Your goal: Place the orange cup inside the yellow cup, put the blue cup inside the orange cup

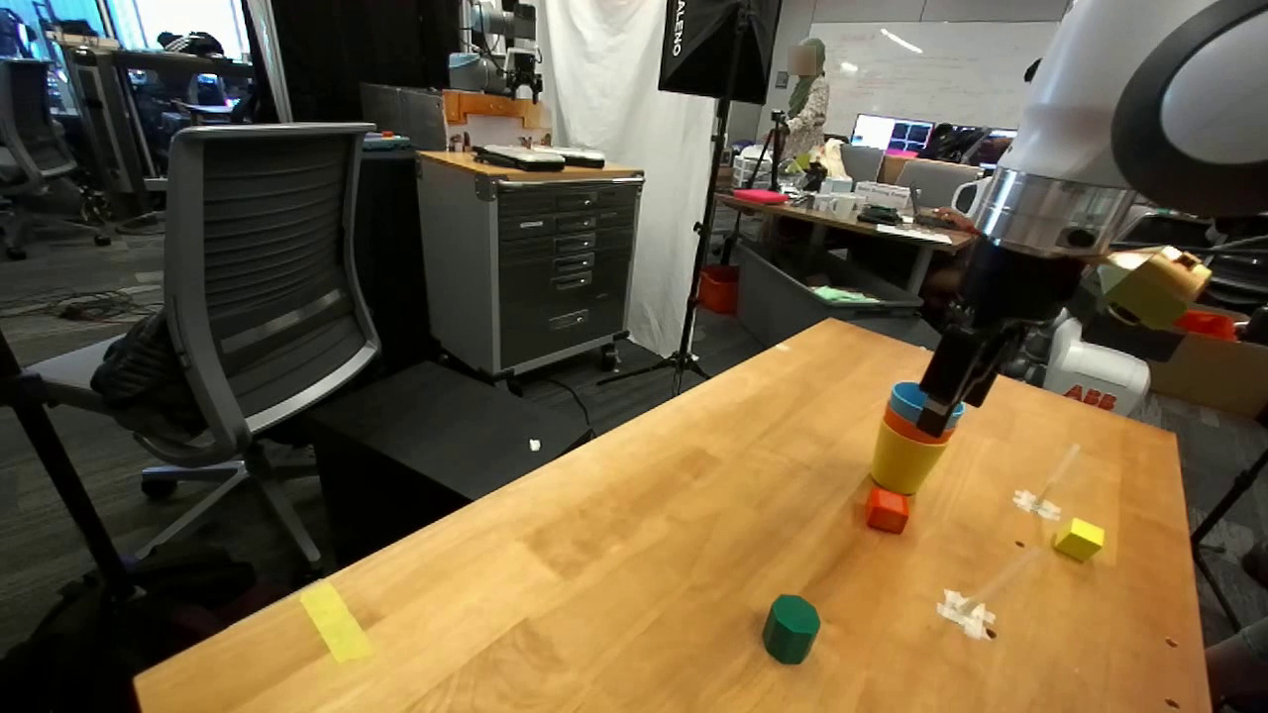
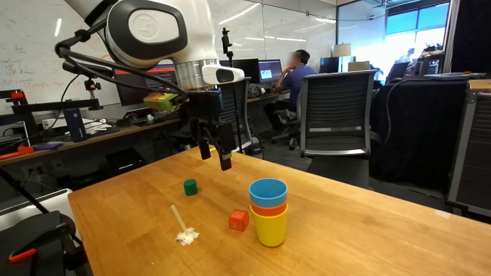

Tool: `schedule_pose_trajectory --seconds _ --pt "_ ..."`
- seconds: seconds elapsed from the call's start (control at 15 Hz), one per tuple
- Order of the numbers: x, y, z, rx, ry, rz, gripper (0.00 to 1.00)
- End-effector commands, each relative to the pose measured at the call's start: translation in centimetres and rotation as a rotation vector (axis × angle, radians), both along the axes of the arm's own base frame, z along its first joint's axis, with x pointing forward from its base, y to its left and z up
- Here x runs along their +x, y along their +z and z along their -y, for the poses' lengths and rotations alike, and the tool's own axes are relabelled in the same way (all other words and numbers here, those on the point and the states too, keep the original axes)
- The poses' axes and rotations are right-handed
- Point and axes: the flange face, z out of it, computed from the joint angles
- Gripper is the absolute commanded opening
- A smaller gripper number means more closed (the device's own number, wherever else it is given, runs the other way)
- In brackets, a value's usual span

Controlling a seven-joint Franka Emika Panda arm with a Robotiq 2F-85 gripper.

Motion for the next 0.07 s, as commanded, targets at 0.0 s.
schedule_pose_trajectory --seconds 0.0 --pt "-0.11 0.12 -0.02 0.0 0.003 -0.001 1.0"
